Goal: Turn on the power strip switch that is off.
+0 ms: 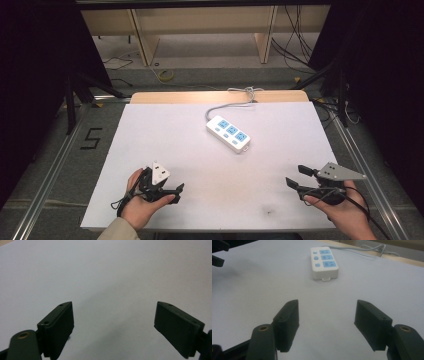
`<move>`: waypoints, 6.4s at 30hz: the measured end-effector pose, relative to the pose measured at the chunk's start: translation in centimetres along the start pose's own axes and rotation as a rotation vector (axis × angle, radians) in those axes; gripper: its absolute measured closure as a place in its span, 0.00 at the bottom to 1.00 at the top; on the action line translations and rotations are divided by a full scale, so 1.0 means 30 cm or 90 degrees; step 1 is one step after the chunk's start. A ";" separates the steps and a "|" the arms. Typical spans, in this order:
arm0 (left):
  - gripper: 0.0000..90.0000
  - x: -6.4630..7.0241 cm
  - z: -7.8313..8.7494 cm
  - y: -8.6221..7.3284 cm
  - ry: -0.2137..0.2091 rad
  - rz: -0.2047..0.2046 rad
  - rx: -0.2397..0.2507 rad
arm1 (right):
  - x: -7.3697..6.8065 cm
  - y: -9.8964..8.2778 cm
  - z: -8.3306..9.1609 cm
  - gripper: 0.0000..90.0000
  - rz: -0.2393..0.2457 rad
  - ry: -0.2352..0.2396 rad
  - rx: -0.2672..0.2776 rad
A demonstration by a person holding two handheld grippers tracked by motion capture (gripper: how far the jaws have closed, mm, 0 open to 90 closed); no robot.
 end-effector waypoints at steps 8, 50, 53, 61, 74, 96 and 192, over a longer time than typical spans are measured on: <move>0.18 0.005 0.000 -0.001 -0.001 -0.002 -0.001 | -0.001 0.015 0.015 0.73 0.016 -0.012 -0.001; 0.17 0.015 -0.010 0.008 -0.009 0.005 0.009 | -0.061 0.131 -0.132 1.00 0.063 -0.010 -0.016; 0.17 0.015 -0.011 0.009 -0.009 0.005 0.009 | -0.067 0.140 -0.144 1.00 0.064 -0.008 -0.014; 0.17 0.016 -0.012 0.007 -0.010 0.003 0.006 | -0.083 0.156 -0.169 1.00 0.070 -0.003 -0.014; 0.17 0.017 -0.014 0.008 -0.010 0.003 0.007 | -0.088 0.190 -0.219 1.00 0.070 -0.004 -0.014; 0.17 0.020 -0.017 0.009 -0.012 0.000 0.005 | -0.083 0.241 -0.315 1.00 0.056 -0.009 -0.020; 0.17 0.031 -0.026 0.011 -0.022 -0.010 0.001 | -0.092 0.322 -0.643 1.00 0.035 -0.036 -0.090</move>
Point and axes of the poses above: each handheld gripper's, and its own axes: z roughly backward along the jaws, y roughly out of its top, x roughly to its right, the point moved 10 cm from there along -z, roughly forward along the jaws, and after that the axes turned 11 degrees about -y, right-handed, at the moved point
